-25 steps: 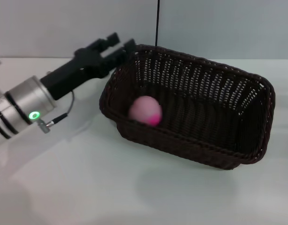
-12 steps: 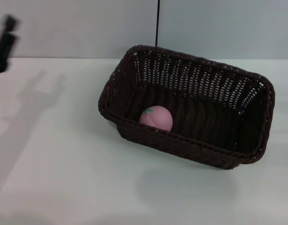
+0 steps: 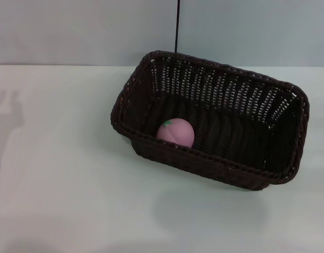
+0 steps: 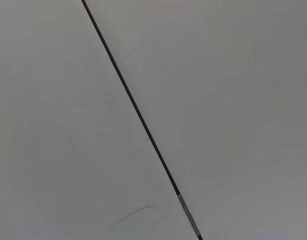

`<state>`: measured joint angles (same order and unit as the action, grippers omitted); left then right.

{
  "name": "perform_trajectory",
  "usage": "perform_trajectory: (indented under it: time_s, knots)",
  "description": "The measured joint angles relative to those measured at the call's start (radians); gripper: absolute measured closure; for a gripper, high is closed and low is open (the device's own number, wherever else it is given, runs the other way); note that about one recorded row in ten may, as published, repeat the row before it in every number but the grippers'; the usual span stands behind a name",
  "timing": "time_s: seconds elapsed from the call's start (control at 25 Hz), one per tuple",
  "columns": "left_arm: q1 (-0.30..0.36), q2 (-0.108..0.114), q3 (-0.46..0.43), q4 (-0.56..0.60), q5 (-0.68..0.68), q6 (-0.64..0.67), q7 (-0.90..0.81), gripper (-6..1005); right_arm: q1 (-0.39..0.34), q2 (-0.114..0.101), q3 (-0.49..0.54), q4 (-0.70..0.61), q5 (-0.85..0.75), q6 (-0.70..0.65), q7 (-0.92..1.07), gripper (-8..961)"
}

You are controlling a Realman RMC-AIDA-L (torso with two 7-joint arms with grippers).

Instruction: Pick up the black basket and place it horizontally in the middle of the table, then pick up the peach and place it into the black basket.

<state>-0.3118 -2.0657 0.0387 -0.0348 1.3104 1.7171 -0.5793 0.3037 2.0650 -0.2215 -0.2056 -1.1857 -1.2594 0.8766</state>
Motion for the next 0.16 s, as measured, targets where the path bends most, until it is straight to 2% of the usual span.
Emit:
perform_trajectory:
  time_s: [0.16]
  knots:
    - [0.000,0.001,-0.002,-0.007,0.000,-0.002,-0.001,661,0.001,0.001,0.000,0.000,0.000,0.000,-0.001,682]
